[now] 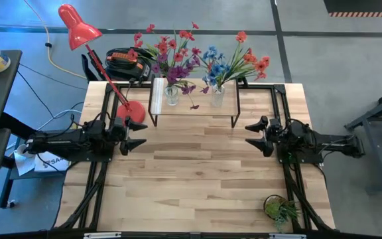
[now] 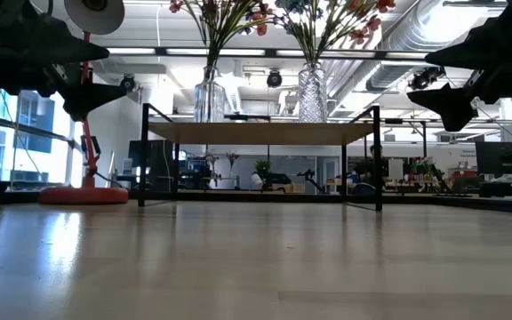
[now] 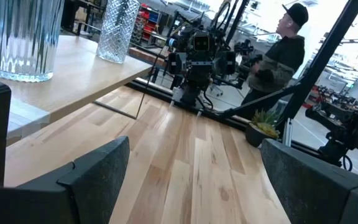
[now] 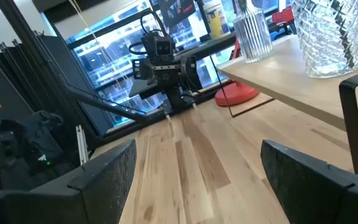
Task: Pick and place flowers into a vace then onto a shelf
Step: Return to Home Position
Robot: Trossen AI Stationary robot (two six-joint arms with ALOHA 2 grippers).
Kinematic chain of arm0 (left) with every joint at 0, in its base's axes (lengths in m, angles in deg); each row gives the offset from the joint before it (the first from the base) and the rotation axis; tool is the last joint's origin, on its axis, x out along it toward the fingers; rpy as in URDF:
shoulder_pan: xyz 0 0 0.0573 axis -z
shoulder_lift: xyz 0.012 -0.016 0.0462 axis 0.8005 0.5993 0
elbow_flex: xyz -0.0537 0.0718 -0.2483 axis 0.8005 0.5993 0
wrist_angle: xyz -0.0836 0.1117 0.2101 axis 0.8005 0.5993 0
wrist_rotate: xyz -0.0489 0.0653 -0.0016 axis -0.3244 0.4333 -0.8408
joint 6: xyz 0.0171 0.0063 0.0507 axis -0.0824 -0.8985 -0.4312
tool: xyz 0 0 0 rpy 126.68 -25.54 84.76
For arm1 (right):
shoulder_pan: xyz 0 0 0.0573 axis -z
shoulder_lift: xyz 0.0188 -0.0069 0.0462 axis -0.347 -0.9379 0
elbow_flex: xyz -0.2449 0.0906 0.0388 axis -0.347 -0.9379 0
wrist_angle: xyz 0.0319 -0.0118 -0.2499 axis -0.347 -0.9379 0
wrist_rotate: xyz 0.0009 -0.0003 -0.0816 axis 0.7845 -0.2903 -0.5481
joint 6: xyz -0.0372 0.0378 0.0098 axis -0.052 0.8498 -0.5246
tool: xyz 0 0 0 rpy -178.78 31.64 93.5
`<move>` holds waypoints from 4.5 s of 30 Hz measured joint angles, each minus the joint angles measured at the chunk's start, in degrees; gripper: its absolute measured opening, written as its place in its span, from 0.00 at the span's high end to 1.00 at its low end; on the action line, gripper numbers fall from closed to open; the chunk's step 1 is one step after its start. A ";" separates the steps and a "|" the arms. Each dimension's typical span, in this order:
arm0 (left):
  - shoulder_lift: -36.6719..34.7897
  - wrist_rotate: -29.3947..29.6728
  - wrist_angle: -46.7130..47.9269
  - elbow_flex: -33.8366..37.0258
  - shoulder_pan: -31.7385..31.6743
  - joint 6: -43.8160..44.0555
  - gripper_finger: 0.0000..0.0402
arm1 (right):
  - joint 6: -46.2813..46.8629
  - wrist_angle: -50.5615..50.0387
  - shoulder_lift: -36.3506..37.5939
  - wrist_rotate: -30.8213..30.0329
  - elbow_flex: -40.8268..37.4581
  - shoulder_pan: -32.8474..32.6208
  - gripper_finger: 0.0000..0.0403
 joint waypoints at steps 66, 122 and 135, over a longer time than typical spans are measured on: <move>0.00 -1.68 0.32 0.00 0.02 -10.60 0.01 | 0.00 -0.20 -0.02 0.06 0.09 0.00 0.17; 0.00 -1.64 0.35 0.02 0.02 -10.58 0.01 | 0.00 -0.20 -0.02 0.05 0.09 -0.01 0.17; 0.00 -1.66 0.35 0.02 0.02 -10.58 0.01 | 0.00 -0.20 -0.02 0.06 0.09 -0.02 0.17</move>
